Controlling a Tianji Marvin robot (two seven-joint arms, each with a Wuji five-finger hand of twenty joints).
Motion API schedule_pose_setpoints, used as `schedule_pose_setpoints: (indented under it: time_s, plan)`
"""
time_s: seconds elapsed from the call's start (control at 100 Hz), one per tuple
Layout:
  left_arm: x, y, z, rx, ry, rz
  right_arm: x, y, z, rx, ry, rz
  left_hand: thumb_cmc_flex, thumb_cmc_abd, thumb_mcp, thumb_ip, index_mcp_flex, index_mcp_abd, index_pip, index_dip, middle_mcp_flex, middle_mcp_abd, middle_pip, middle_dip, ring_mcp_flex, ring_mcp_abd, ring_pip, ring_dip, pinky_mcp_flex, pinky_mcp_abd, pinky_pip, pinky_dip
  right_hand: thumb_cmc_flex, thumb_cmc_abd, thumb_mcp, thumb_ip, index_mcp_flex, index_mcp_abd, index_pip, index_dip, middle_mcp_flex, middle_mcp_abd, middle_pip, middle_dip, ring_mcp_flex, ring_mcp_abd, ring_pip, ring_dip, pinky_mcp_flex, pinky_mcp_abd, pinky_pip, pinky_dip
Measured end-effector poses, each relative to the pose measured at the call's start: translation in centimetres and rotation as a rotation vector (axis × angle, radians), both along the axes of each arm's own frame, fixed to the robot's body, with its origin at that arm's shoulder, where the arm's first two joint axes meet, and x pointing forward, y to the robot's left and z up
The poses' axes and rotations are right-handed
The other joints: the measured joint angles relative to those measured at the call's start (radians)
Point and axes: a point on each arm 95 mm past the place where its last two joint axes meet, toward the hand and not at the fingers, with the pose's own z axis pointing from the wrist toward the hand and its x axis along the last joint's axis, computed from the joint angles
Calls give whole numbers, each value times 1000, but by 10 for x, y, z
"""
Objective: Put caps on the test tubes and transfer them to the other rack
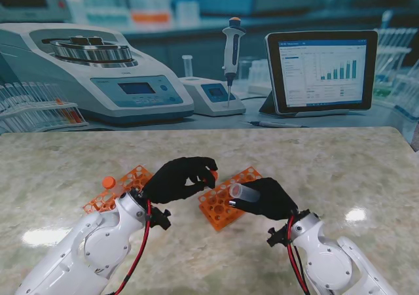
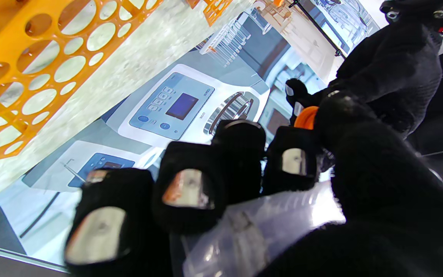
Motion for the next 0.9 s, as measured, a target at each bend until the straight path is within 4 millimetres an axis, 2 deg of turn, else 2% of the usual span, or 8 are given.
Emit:
schedule_pose_setpoints:
  time_s: [0.52, 0.9]
  plan:
    - [-19, -7, 13, -51, -48, -48, 3, -1, -1, -4, 8, -3, 0, 0, 0, 0, 0, 0, 0, 0, 0, 0, 0, 0, 0, 0, 0, 0, 0, 0, -1, 0, 0, 0, 0, 0, 0, 0, 0, 0, 0, 0, 0, 0, 0, 0, 0, 0, 0, 0, 0, 0]
    - [-26, -12, 16, -64, -58, -72, 3, -1, -2, -4, 10, -4, 0, 0, 0, 0, 0, 0, 0, 0, 0, 0, 0, 0, 0, 0, 0, 1, 0, 0, -2, 0, 0, 0, 0, 0, 0, 0, 0, 0, 0, 0, 0, 0, 0, 0, 0, 0, 0, 0, 0, 0]
